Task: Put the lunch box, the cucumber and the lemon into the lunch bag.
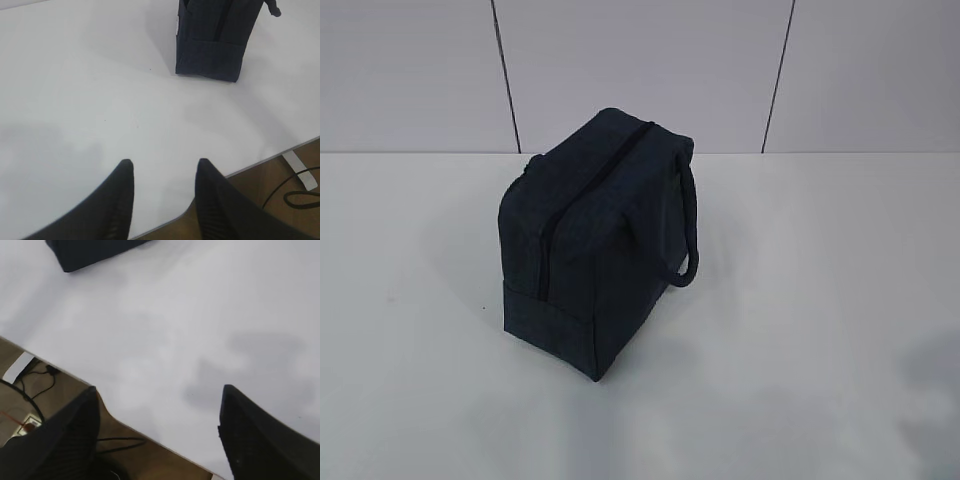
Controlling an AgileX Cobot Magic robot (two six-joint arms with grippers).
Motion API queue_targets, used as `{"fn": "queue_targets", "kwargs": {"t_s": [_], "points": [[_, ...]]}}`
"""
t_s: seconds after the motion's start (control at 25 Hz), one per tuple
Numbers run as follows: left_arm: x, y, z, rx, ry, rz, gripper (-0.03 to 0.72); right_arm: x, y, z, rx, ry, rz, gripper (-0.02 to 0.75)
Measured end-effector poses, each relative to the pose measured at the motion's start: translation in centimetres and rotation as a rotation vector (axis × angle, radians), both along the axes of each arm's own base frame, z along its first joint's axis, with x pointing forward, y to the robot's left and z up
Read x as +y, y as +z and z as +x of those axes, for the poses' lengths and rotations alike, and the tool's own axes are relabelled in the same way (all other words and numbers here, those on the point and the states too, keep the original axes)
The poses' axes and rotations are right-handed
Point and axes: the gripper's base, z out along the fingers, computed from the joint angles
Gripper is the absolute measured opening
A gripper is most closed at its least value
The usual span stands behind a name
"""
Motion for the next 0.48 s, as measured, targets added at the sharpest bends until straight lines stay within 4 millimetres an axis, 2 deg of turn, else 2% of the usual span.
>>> {"fn": "queue_targets", "kwargs": {"t_s": [0.32,0.48], "points": [[0.0,0.0,0.0,0.000,0.006,0.000,0.266,-0.5,0.0,-0.7,-0.032,-0.300,0.015,0.580],[-0.2,0.0,0.0,0.000,0.083,0.000,0.259,-0.7,0.0,-1.5,-0.081,-0.425,0.032,0.580]]}}
